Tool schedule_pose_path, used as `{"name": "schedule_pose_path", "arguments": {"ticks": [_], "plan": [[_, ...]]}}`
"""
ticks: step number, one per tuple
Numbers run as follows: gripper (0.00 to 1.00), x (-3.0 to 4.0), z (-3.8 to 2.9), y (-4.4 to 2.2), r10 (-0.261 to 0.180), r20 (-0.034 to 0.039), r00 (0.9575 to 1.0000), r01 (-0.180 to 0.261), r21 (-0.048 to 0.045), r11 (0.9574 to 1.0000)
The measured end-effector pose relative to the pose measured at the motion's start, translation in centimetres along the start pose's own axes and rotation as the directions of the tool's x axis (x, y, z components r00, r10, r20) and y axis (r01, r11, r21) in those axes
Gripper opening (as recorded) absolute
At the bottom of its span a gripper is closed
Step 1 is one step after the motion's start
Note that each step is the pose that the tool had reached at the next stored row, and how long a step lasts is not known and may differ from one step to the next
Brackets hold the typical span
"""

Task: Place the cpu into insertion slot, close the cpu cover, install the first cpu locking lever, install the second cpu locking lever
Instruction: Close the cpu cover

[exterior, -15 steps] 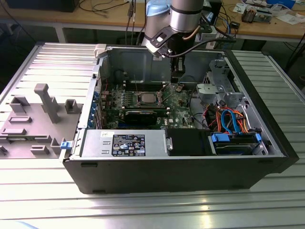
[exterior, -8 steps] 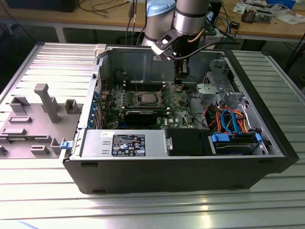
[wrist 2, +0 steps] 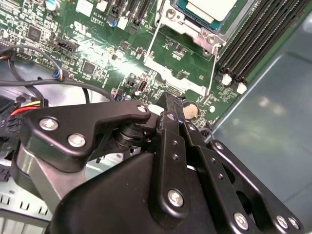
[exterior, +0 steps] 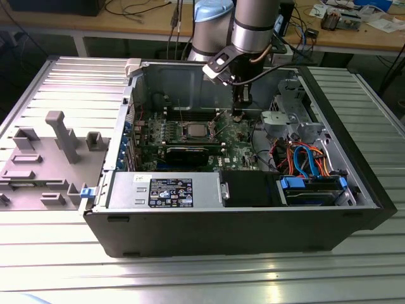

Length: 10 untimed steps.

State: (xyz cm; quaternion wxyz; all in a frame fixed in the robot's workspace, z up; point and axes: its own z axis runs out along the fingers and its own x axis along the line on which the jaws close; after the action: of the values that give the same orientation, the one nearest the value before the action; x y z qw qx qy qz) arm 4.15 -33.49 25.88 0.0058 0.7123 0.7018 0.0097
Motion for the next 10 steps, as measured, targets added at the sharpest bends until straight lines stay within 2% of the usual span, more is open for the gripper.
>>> {"name": "schedule_pose_path", "arguments": {"ticks": [3, 10], "plan": [[0.11, 0.0, 0.58, 0.06, 0.0, 0.0001, 1.0, 0.0, 0.0001, 1.0], [0.11, 0.0, 0.61, 0.06, 0.0, -0.0001, 1.0, 0.0, 0.0, 1.0]]}}
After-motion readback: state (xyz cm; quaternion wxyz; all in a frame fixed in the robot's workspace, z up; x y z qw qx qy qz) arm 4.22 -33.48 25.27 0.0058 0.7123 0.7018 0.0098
